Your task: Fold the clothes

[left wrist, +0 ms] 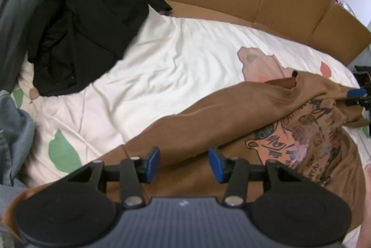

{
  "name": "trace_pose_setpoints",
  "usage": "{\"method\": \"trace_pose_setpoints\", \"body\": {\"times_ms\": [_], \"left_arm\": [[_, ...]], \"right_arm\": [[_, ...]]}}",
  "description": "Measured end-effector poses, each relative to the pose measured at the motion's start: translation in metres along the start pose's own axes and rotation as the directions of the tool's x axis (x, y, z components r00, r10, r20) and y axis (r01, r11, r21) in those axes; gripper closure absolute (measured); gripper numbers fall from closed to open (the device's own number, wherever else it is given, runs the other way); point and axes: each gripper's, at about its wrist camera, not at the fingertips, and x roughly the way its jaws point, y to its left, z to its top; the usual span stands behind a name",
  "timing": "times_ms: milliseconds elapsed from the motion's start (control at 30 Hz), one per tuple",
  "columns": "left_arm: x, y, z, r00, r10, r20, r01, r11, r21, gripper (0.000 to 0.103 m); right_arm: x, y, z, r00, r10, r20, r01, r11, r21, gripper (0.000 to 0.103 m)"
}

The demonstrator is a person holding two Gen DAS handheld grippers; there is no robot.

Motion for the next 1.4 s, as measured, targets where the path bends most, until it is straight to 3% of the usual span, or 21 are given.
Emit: {"method": "trace_pose_setpoints", "body": {"times_ms": [233, 333, 433, 533, 633, 700, 733, 800, 900, 1200, 1400], "left_arm": [[0.013, -0.007, 0.008, 0.999, 0.021, 0.031, -0.024, 0.996, 0.084, 0.046], [0.016, -0.012, 0.011, 0.997, 0.033, 0.063, -0.042, 0.989, 0.140, 0.038], [0.022, -0.013, 0.010, 0.998, 0.009, 0.063, -0.018, 0.988, 0.152, 0.037], [0.030, -0.016, 0.007, 0.999, 0.005, 0.037, -0.011, 0.984, 0.180, 0.043], [0.034, -0.022, 0.003, 1.000, 0.001, 0.008, -0.003, 0.970, 0.243, 0.061], [0.036, -0.022, 0.002, 1.000, 0.003, -0.014, 0.000, 0.968, 0.250, 0.089], [0.036, -0.022, 0.002, 1.000, 0.001, -0.026, 0.005, 0.969, 0.245, 0.096], [0.034, -0.023, 0.004, 1.000, 0.003, -0.030, 0.004, 0.970, 0.243, 0.100], [0.025, -0.028, 0.008, 1.000, 0.014, -0.014, -0.010, 0.968, 0.251, 0.102], [-0.006, -0.038, 0.014, 1.000, 0.001, 0.007, -0.003, 0.970, 0.243, 0.103], [-0.010, -0.041, 0.003, 0.999, -0.037, -0.032, 0.043, 0.970, 0.241, 0.103]], "right_arm": [[0.016, 0.015, 0.006, 0.999, -0.045, -0.008, 0.044, 0.996, -0.073, 0.046], [0.021, 0.018, 0.008, 0.997, -0.071, -0.009, 0.070, 0.994, -0.084, 0.046], [0.022, 0.026, 0.014, 0.996, -0.094, -0.001, 0.093, 0.990, -0.109, 0.046], [0.026, 0.034, 0.016, 0.993, -0.118, 0.017, 0.119, 0.985, -0.128, 0.040], [0.033, 0.041, 0.012, 0.988, -0.154, 0.010, 0.154, 0.975, -0.160, 0.042], [0.036, 0.044, 0.009, 0.984, -0.180, 0.006, 0.178, 0.967, -0.182, 0.049], [0.036, 0.042, 0.008, 0.982, -0.187, 0.007, 0.185, 0.967, -0.178, 0.055], [0.037, 0.036, 0.006, 0.982, -0.186, -0.002, 0.184, 0.972, -0.146, 0.086], [0.033, 0.029, 0.003, 0.987, -0.159, 0.000, 0.159, 0.981, -0.110, 0.100], [0.001, 0.027, -0.008, 0.997, -0.068, 0.044, 0.070, 0.997, -0.039, 0.102], [-0.015, 0.031, -0.023, 0.999, -0.025, 0.046, 0.026, 0.999, -0.021, 0.103]]}}
